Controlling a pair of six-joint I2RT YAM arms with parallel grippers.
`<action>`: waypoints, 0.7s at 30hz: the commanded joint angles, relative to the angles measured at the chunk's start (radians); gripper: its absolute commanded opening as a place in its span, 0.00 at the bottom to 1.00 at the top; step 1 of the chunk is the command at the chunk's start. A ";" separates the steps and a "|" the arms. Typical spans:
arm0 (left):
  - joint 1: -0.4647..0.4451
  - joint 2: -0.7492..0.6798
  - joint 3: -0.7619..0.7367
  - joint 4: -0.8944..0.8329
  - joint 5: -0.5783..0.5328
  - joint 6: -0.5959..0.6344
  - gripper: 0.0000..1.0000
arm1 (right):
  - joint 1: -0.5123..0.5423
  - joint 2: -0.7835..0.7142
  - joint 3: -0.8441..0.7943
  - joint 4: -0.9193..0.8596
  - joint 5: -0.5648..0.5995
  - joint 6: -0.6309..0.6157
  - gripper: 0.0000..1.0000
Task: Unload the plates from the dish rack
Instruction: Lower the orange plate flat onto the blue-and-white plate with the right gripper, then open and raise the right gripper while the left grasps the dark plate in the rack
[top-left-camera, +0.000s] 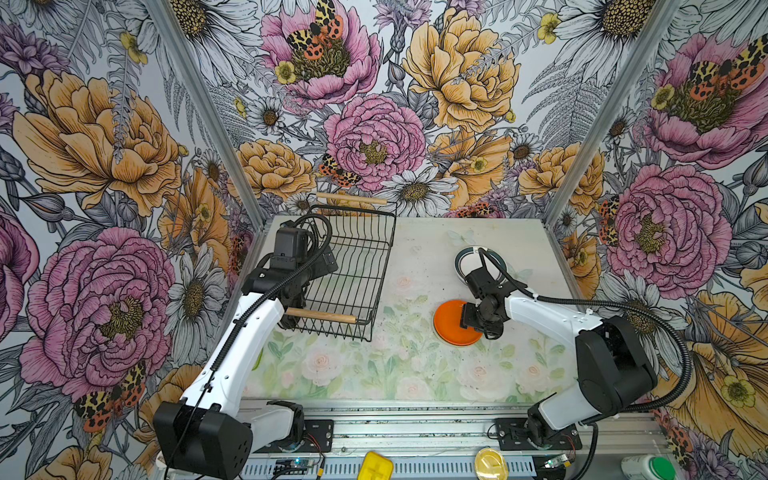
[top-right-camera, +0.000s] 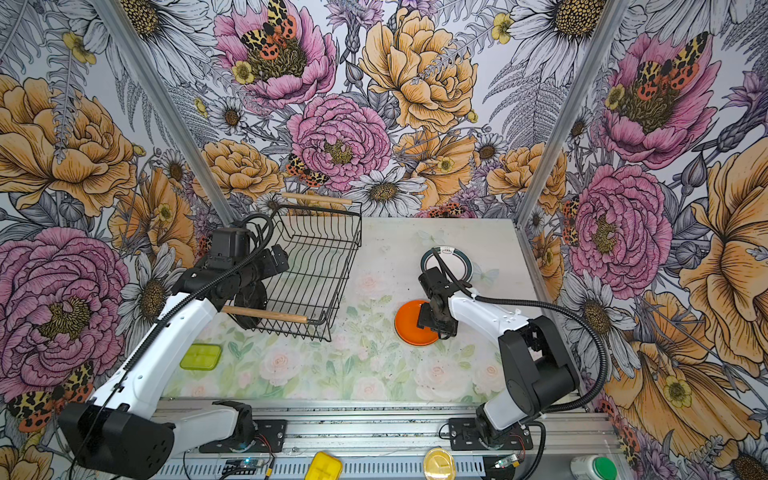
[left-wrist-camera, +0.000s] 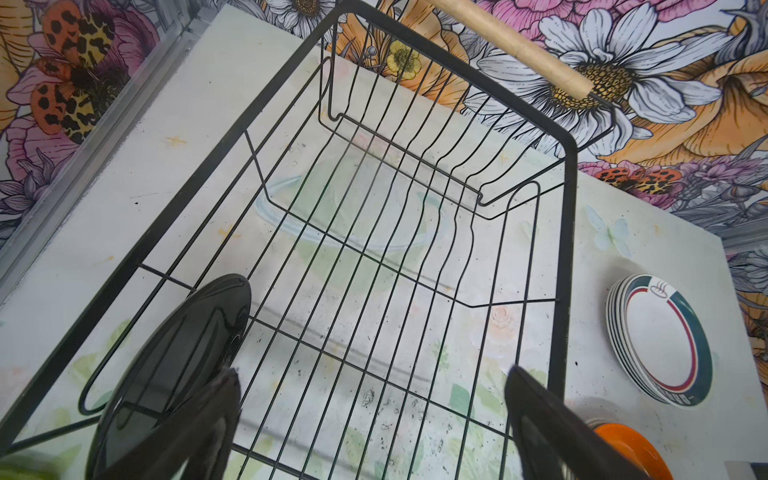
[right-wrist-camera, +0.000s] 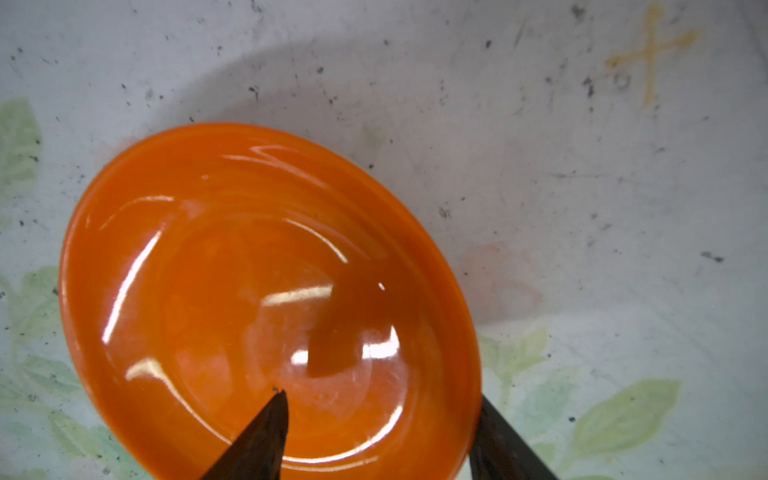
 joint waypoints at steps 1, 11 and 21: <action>-0.007 -0.003 0.027 -0.049 -0.035 0.019 0.99 | 0.020 0.019 0.039 -0.026 0.051 -0.023 0.71; 0.006 0.056 0.099 -0.156 -0.088 0.053 0.99 | 0.048 0.043 0.064 -0.050 0.081 -0.044 0.77; 0.056 0.165 0.164 -0.258 -0.164 0.059 0.99 | 0.051 0.021 0.117 -0.049 0.124 -0.061 0.85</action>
